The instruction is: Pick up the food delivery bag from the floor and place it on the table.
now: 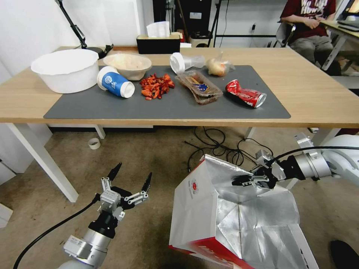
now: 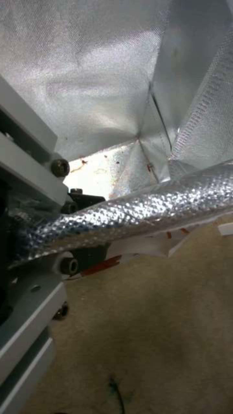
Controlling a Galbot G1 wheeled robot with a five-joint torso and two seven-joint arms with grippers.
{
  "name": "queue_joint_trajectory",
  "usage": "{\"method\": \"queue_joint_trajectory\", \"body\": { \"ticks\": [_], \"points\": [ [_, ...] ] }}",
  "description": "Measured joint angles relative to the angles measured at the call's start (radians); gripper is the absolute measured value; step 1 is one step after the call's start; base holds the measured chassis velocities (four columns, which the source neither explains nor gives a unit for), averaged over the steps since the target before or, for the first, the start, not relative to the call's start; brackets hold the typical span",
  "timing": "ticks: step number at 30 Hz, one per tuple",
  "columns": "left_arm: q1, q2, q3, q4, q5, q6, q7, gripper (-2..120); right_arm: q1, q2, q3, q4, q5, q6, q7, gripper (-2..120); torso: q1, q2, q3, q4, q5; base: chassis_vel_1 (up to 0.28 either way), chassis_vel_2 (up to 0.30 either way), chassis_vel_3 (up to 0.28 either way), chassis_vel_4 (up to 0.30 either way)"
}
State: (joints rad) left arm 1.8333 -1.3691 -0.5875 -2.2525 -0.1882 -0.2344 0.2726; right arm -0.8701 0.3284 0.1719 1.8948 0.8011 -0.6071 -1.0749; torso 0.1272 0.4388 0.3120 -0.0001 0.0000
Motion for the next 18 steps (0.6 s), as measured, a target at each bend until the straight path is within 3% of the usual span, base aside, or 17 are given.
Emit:
{"method": "queue_joint_trajectory", "body": {
  "ticks": [18],
  "points": [
    [-0.002,-0.001,0.001,0.0,0.0,0.0,0.003,100,0.003,0.003,-0.005,0.003,-0.005,0.0,-0.002,0,0.027,0.073,0.047,0.0,0.0,0.0,0.0,0.0,0.0]
  ]
}}
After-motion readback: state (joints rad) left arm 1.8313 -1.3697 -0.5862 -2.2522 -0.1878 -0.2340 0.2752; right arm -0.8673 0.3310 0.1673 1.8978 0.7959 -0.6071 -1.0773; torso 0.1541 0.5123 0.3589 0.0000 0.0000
